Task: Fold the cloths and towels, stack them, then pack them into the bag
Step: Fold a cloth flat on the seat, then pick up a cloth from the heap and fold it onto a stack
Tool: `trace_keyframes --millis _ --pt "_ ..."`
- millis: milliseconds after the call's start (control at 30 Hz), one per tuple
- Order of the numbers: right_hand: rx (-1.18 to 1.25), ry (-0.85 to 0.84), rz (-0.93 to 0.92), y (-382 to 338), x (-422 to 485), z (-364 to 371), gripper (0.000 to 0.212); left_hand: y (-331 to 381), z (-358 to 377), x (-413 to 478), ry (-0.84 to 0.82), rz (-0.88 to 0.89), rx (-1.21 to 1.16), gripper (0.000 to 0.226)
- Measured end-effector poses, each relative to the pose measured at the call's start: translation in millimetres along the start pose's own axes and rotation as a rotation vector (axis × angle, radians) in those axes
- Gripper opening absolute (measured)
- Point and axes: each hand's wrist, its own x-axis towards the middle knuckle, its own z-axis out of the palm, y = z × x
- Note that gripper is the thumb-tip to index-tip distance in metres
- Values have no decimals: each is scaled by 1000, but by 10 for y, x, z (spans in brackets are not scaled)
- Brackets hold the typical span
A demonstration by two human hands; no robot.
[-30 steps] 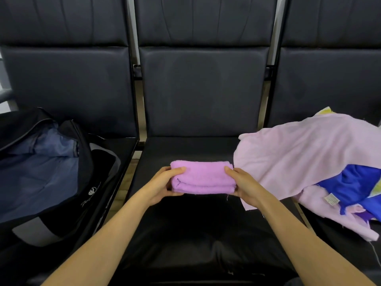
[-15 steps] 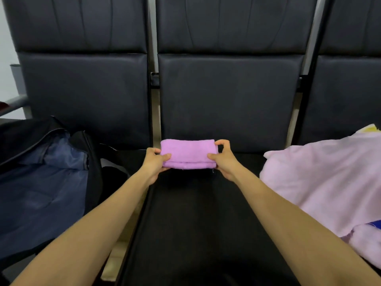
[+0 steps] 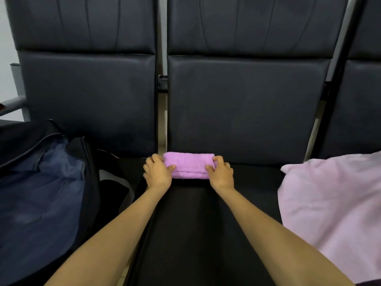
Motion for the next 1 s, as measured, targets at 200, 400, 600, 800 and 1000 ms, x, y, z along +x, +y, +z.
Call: trace_keyframes --millis 200,400,600,800,1000 --pt "-445 94 -400 -1 -191 -116 33 -13 -29 -258 79 542 249 37" --pt "-506 -353 -316 60 -295 -334 65 86 -138 -409 -438 283 299 58" --pt "-168 -173 -265 229 -526 -1040 53 524 -166 -774 -223 340 75 34" --pt "-76 201 52 1004 -921 -2107 40 1398 390 -1613 -604 288 -251 27" --pt "-58 371 348 1739 -1314 -2634 46 1845 1113 -2448 -847 335 -180 53"
